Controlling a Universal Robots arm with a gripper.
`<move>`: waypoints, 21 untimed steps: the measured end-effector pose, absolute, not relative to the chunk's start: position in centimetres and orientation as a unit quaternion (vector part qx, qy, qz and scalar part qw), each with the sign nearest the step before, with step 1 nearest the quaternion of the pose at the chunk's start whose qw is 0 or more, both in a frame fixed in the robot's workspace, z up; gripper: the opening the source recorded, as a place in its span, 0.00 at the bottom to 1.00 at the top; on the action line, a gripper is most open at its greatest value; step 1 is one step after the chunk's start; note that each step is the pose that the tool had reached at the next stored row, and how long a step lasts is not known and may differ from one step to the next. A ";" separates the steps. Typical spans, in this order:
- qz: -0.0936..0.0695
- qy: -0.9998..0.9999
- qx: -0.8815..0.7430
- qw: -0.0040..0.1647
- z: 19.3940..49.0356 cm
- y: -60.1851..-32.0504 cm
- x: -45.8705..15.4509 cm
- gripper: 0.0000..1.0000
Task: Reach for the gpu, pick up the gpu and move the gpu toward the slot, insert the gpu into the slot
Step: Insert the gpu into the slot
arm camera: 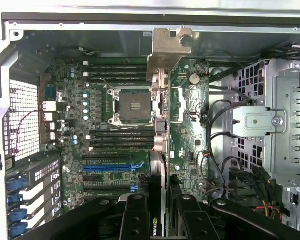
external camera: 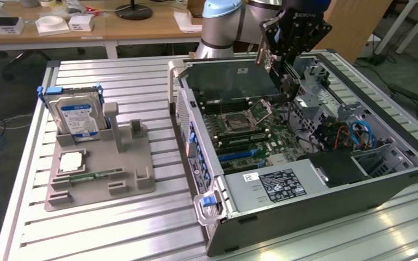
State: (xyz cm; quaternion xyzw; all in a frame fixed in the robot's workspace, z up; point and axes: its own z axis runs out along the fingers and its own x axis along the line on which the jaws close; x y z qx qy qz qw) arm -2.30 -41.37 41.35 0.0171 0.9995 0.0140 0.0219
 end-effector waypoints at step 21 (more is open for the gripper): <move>0.017 0.991 -0.129 0.020 41.3 -41.4 -2.3 0.26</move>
